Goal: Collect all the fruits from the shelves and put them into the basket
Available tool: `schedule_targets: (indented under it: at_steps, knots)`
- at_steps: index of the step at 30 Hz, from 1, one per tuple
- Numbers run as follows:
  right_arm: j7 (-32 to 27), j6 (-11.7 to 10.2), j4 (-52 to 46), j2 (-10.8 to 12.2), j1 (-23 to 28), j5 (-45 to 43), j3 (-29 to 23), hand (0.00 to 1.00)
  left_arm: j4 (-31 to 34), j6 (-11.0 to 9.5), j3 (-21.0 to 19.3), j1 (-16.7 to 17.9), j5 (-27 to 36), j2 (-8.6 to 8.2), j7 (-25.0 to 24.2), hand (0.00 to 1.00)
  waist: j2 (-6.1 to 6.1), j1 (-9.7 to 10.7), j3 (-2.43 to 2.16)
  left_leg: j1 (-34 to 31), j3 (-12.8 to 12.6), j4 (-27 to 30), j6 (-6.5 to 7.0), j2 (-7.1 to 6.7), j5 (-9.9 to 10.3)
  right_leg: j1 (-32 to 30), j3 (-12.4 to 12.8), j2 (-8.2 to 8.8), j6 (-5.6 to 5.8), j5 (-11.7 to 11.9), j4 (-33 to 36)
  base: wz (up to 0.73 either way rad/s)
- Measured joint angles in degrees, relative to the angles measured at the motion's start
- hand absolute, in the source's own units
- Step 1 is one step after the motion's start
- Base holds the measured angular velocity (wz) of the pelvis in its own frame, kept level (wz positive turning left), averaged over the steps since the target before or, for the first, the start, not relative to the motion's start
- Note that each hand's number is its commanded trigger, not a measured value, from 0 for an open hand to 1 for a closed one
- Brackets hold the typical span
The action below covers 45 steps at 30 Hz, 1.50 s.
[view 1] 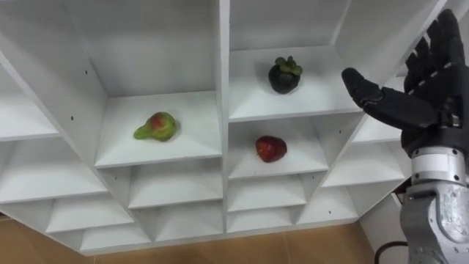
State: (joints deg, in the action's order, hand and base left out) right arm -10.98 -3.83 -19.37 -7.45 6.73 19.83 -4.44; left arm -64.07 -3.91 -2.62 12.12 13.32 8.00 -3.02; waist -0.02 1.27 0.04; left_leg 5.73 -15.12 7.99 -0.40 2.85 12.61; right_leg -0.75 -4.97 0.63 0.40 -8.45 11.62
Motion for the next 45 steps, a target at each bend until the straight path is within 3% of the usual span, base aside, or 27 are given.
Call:
schedule_targets:
  at_steps: [11, 30, 45]
  knots:
    - [1.8, -0.2, -0.1, 0.0, 0.0, -2.3, 0.9, 0.0, -0.1, -0.3, 4.2, -1.6, 0.0, -0.38, -0.4, 1.0, 1.39, 0.0, -0.41, 0.0, -0.4, -0.2, -0.18, 0.45, -0.1, -0.2, -0.2, -0.38, -0.35, 0.2, 0.0, -0.01]
    - [1.7, -0.2, -1.6, 0.4, 0.3, -2.6, 2.1, 0.0, -2.5, -0.4, 4.8, -3.9, -0.1, -0.03, -2.4, 1.0, 0.71, -0.2, -0.25, -0.1, -1.7, -0.2, -0.29, 0.57, -0.1, -1.4, 0.6, -0.6, -0.58, 0.4, 0.1, -0.04]
    - [2.5, -0.5, -1.8, 0.2, 1.3, -4.7, 2.9, 0.0, -2.3, -0.4, 5.7, -3.9, 0.0, 1.02, -3.9, 1.0, 0.34, 0.3, -0.61, -0.5, -2.1, -0.2, -0.29, 0.6, -0.1, -1.9, 1.6, -0.81, -0.58, 0.4, -0.1, -0.01]
